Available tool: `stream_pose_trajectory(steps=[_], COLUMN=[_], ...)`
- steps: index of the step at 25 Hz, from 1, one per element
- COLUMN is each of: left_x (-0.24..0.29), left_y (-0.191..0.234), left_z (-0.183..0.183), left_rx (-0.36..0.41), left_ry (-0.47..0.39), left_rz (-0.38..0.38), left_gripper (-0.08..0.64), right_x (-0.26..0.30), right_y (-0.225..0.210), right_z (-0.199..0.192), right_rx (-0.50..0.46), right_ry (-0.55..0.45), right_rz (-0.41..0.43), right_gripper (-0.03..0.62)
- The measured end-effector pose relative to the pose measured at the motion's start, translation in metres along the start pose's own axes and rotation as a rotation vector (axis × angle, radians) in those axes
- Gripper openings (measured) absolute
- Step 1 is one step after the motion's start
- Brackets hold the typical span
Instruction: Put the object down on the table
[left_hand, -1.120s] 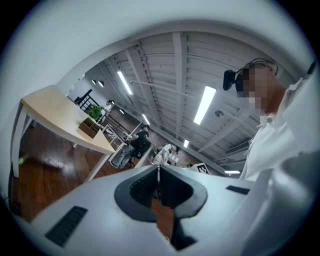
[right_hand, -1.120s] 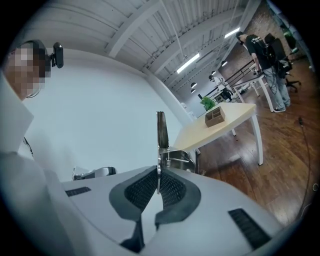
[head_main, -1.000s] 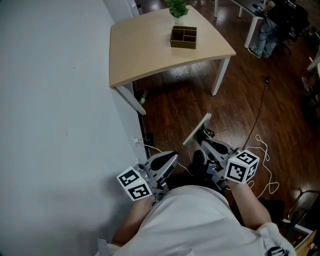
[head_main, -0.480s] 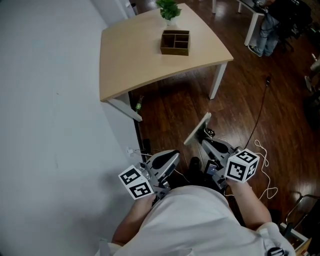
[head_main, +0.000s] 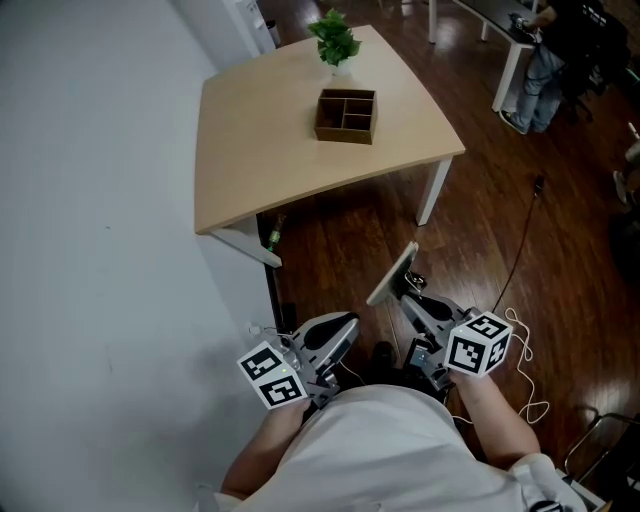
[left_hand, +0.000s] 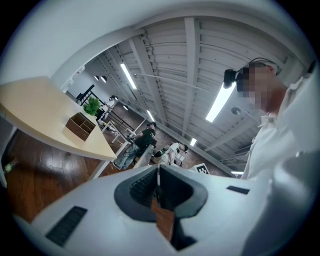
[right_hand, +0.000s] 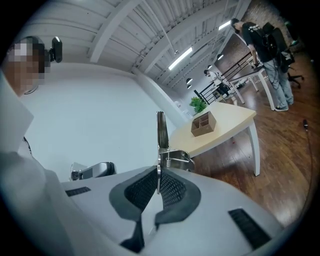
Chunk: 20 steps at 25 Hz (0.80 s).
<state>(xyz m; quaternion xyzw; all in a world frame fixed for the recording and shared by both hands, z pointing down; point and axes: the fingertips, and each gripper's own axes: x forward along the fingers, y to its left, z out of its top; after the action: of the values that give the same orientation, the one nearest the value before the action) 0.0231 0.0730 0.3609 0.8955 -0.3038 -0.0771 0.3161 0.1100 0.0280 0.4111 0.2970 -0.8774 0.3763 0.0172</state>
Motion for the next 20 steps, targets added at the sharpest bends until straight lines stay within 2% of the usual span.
stream_pose_trajectory(steps=[7, 15, 20], left_x=[0.014, 0.009, 0.011], left_y=[0.014, 0.032, 0.084], left_z=[0.012, 0.032, 0.064], left_rx=[0.004, 0.016, 0.029], left_ry=[-0.014, -0.032, -0.038], left_rz=[0.013, 0.037, 0.008], left_gripper=[0.009, 0.009, 0.009], right_x=[0.011, 0.029, 0.073], right_y=[-0.020, -0.015, -0.024], right_z=[0.017, 0.019, 0.035], right_rx=[0.000, 0.008, -0.008], right_ry=[0.009, 0.036, 0.009], right_rz=[-0.004, 0.009, -0.018], right_gripper=[0.005, 0.005, 0.005])
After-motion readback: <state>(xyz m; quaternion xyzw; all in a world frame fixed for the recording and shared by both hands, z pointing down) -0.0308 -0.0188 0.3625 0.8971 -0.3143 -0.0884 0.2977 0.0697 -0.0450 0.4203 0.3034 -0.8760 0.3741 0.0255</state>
